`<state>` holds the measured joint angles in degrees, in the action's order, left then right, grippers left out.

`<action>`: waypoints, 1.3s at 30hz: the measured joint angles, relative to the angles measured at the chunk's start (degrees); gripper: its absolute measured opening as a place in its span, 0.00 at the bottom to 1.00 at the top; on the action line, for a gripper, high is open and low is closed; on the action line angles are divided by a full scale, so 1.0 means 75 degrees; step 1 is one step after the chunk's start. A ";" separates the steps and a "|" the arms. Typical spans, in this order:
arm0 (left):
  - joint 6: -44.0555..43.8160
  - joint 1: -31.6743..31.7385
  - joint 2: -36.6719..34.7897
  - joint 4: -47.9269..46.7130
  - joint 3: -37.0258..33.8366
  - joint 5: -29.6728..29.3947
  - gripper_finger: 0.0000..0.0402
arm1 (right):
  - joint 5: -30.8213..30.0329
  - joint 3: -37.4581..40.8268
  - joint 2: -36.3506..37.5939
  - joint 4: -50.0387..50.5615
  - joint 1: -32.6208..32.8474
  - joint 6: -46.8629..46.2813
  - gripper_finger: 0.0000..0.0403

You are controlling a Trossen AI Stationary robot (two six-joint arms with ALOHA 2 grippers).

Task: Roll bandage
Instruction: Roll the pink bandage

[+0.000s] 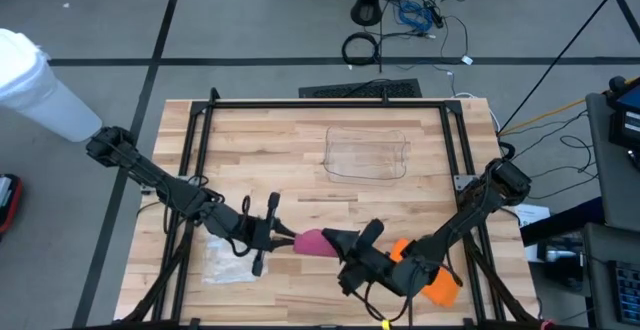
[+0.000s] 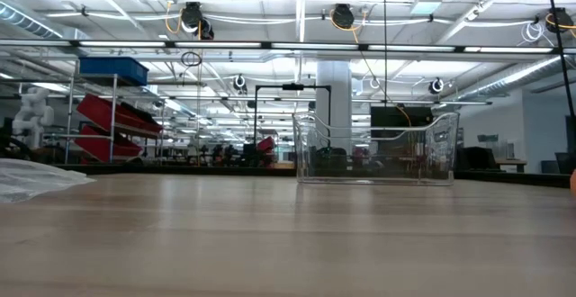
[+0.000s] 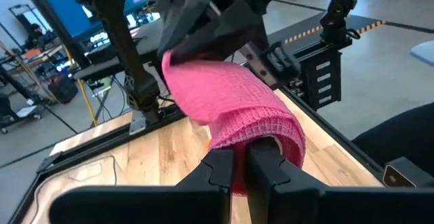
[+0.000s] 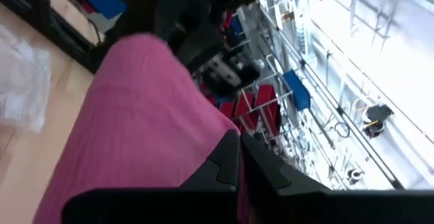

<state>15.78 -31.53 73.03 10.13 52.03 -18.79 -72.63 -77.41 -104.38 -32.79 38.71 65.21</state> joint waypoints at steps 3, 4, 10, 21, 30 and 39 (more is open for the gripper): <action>0.0211 -0.0131 0.0000 0.0118 0.0000 -0.0175 0.04 | -0.0270 0.0000 0.0000 0.0629 -0.0008 -0.0701 0.00; 0.0260 -0.0169 0.0000 0.0165 0.0000 -0.0226 0.04 | -0.0263 0.0000 0.0000 0.0852 -0.0011 -0.0955 0.00; 0.0559 -0.0207 0.0006 0.0173 -0.0006 -0.0217 0.04 | -0.0243 0.0000 0.0000 0.1001 -0.0007 -0.1781 0.00; 0.0918 -0.0209 0.0006 -0.0015 -0.0006 0.0007 0.04 | 0.0431 0.0000 0.0000 0.0564 -0.0019 -0.0971 0.07; 0.1001 -0.0301 0.0006 0.0047 -0.0006 0.0366 0.04 | 0.0482 0.0000 0.0000 0.1022 0.0097 -0.1230 0.28; 0.1019 -0.0315 0.0006 0.0085 -0.0006 0.0734 0.04 | 0.0256 0.0003 0.0418 0.1043 0.0685 -0.1302 0.28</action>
<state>23.42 -33.89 73.08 10.77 51.99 -13.29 -70.71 -77.38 -101.24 -24.97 43.85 55.44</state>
